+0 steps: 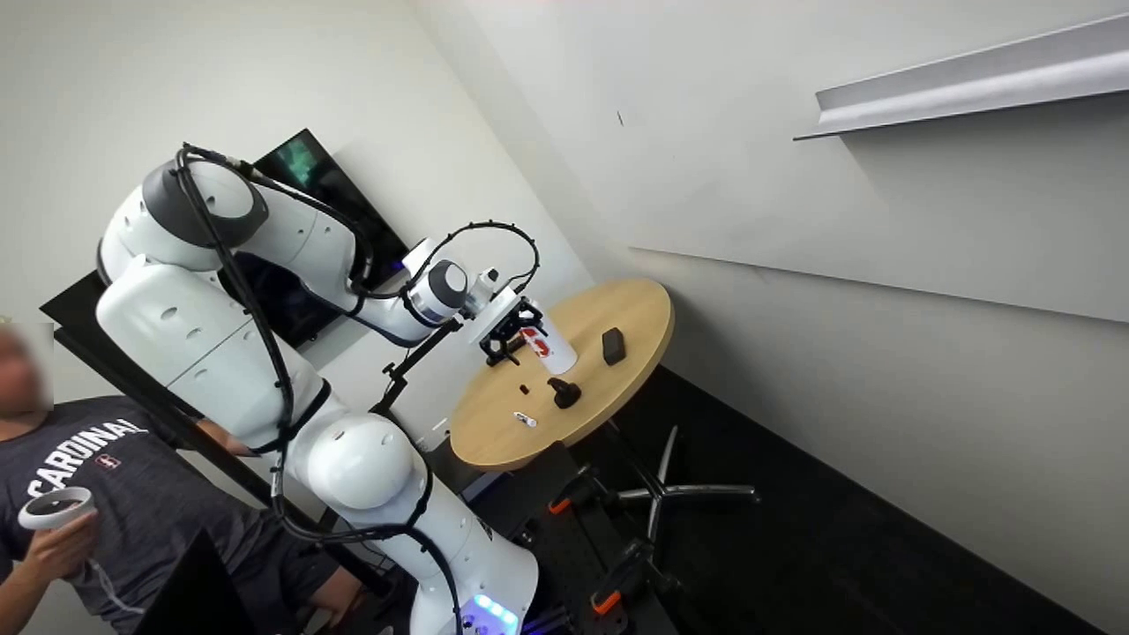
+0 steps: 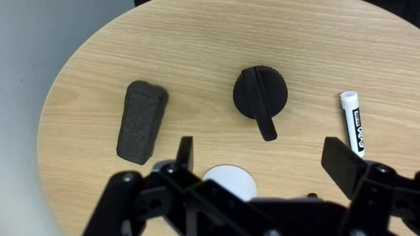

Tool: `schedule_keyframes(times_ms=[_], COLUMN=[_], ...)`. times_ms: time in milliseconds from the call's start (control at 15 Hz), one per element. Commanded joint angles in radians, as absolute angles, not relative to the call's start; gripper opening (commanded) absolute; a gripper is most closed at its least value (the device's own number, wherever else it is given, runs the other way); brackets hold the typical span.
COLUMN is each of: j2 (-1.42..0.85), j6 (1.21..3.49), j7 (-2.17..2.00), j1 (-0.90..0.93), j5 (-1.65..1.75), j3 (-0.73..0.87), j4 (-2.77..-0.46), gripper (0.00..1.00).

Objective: Pick up the duster from the table and put it on the duster holder

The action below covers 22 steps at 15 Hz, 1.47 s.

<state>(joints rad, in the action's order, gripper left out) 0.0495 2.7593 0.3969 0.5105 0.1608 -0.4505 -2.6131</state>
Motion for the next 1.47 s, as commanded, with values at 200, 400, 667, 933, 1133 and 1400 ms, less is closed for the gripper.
schedule_keyframes(times_ms=[200, 400, 667, 933, 1133, 1400], j2=[0.041, 0.041, 0.017, -0.064, -0.170, -0.333], j6=[2.760, 2.760, 2.761, 2.760, 2.745, 2.727], j7=[0.401, 0.401, 0.375, 0.357, 0.385, 0.401], j1=[0.505, 0.506, 0.493, 0.454, 0.429, 0.412], j5=[0.165, 0.165, 0.198, 0.263, 0.267, 0.261], j3=[-0.456, -0.456, -0.450, -0.429, -0.409, -0.400], j4=[-2.602, -2.602, -2.578, -2.503, -2.417, -2.287], gripper=[1.00, 1.00, 1.00, 1.00, 1.00, 1.00])
